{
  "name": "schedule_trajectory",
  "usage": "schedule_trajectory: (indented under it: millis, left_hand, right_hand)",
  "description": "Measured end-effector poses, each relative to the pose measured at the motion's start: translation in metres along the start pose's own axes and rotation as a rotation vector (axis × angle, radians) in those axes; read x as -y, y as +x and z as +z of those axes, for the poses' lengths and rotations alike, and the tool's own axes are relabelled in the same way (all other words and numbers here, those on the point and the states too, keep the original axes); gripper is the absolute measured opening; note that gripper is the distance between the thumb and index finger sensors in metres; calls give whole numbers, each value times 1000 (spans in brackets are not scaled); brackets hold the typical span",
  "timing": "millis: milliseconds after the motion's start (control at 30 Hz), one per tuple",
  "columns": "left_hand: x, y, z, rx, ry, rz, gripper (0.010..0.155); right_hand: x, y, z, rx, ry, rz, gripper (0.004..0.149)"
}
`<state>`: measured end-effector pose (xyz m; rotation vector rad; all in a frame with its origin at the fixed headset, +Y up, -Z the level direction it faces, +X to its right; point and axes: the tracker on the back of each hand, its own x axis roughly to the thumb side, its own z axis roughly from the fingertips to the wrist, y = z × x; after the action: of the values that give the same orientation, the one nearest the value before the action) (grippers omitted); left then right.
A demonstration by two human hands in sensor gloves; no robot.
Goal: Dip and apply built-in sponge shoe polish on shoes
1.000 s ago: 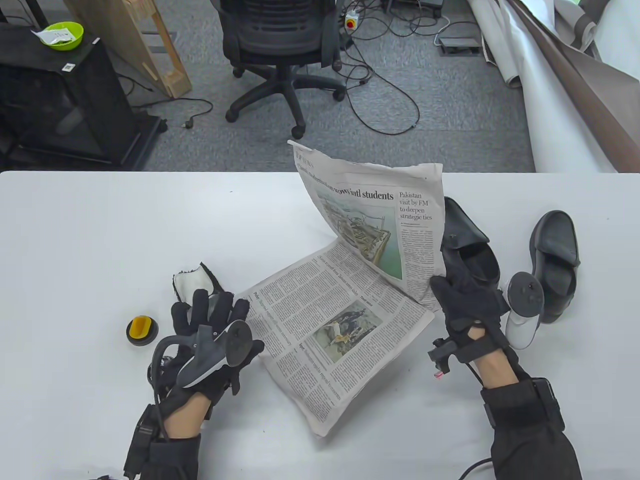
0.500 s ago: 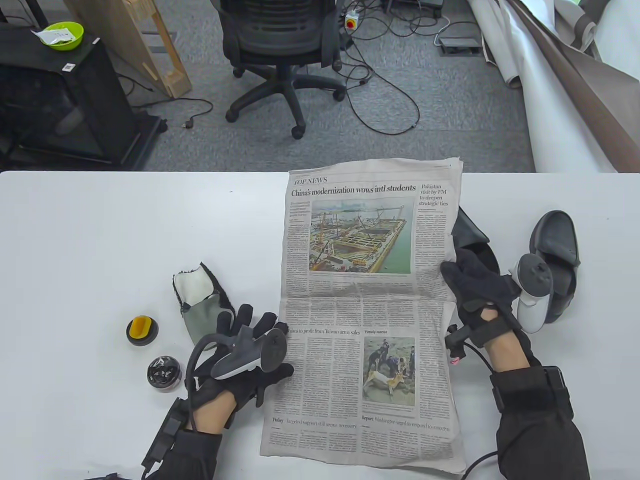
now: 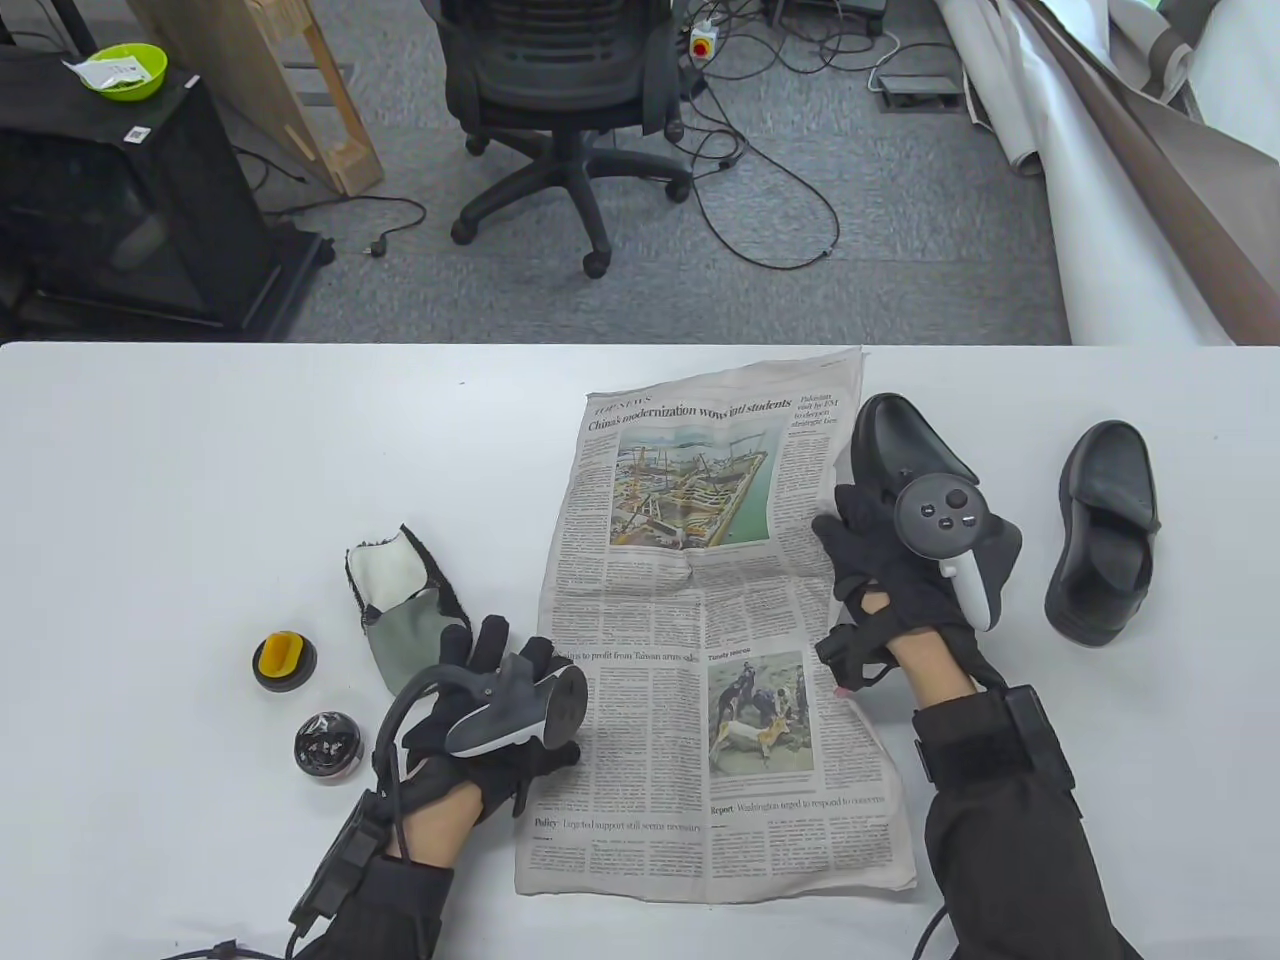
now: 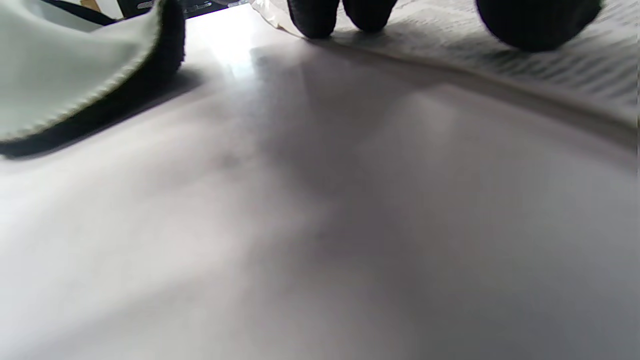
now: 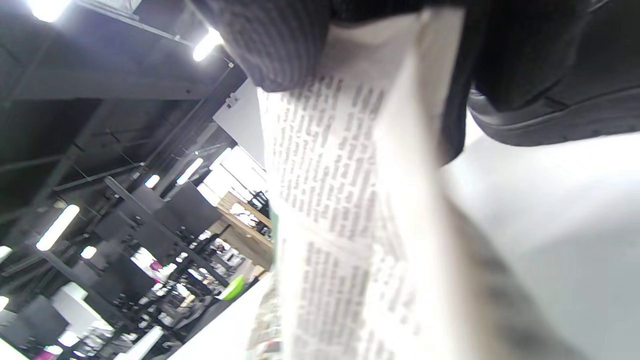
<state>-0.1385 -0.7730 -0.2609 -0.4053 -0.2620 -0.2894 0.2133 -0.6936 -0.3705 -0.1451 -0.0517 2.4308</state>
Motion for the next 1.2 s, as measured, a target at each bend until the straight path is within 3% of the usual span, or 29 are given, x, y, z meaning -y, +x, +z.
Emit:
schedule_trajectory:
  millis: [133,367,467,800,900,1067,1200]
  left_hand:
    - [-1,-4,1,-32,6,-37,82]
    - [0,-9,-1,-45,-17,-1,81]
    - [-1,-9,0,-46,-18,-1,81]
    - [-1,-10,0,-50,-25,11,81]
    - [-3,-10,1,-46,-6,4,81]
    - [-20,-18,16,-70,83,67,80]
    - [-25,-27,23,-80,133,89,79]
  right_hand:
    - [-9,2,-6,-31,34,49,57]
    - [-16,0,-4,-57,-63,251,68]
    - [-9,1,-3,-25,-39,265,69]
    - [14,-1,3,-25,-118,281,68]
    - [22,-6,5,-30,-170,348,69]
    - [40,-13,12,-64,-370,580,64]
    - [45,-25,10,-128,-363,666,67]
